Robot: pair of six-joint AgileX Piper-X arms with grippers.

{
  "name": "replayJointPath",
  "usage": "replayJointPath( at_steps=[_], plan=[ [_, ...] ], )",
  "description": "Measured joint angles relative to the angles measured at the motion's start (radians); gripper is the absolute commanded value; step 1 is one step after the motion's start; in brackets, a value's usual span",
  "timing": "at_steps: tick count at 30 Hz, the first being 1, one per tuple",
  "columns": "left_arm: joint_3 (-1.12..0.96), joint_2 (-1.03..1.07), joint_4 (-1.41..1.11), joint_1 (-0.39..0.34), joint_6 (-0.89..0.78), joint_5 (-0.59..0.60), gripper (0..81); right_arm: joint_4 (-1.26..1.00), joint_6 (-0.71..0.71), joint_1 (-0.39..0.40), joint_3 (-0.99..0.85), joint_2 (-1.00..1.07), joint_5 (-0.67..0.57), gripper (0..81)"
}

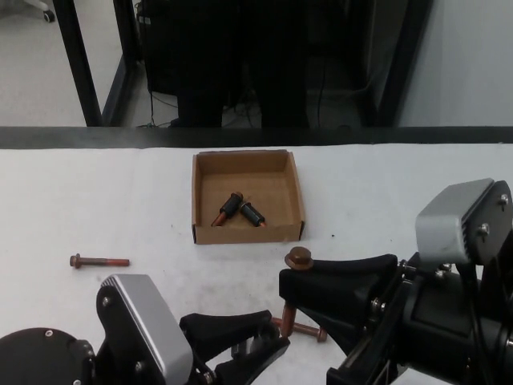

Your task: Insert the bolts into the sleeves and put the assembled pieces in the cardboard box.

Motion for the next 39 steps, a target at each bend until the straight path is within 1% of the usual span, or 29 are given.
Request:
replayJointPath(
  at_steps=[12,26,39],
  plan=[
    [0.000,0.000,-0.004,0.000,-0.036,0.027,0.8,0.000,-0.041,0.002,-0.028,0.000,-0.022,0.3],
    [0.001,0.000,-0.067,0.000,-0.091,0.027,0.8,0.023,-0.030,0.002,-0.028,0.000,-0.035,0.3],
    [0.001,0.000,-0.086,-0.001,-0.141,0.061,0.8,0.041,-0.030,0.014,-0.032,0.000,-0.037,0.3]
  ],
)
